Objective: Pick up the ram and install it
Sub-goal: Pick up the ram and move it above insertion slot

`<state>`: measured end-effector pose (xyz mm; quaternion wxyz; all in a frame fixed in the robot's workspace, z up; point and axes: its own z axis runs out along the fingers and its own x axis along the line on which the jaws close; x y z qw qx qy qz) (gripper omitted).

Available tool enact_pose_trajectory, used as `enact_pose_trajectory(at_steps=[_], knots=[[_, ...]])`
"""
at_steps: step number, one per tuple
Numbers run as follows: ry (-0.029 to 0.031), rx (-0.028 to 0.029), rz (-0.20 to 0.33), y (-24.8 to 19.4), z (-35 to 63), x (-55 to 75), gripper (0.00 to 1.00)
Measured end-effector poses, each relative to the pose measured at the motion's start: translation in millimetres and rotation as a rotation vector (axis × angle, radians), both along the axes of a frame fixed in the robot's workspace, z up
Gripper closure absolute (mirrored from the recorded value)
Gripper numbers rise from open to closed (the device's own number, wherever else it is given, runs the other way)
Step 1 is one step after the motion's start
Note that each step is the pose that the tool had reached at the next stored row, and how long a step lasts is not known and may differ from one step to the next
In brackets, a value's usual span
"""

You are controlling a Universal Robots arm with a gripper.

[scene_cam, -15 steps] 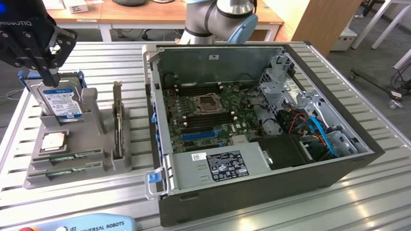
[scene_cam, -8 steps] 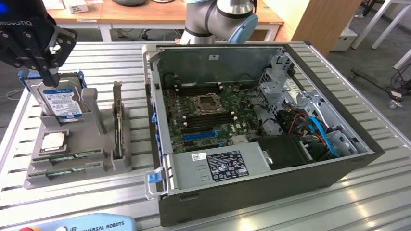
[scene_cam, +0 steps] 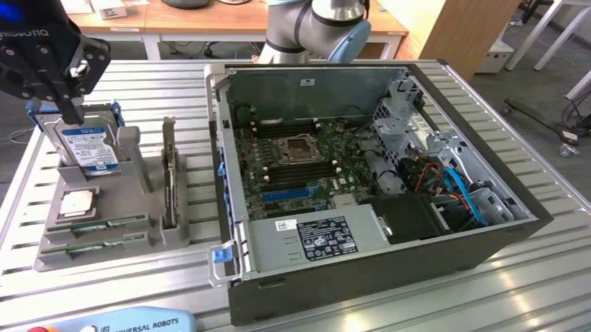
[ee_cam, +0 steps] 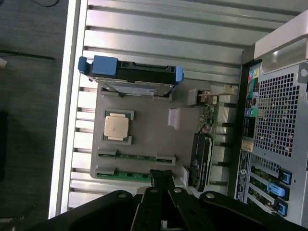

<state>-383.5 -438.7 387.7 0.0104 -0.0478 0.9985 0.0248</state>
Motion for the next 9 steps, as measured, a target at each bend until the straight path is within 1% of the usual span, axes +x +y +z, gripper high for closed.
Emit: enact_pose_trajectory(at_steps=[9], knots=[[0.0,0.0,0.164,0.0,-0.7,0.0,0.9]])
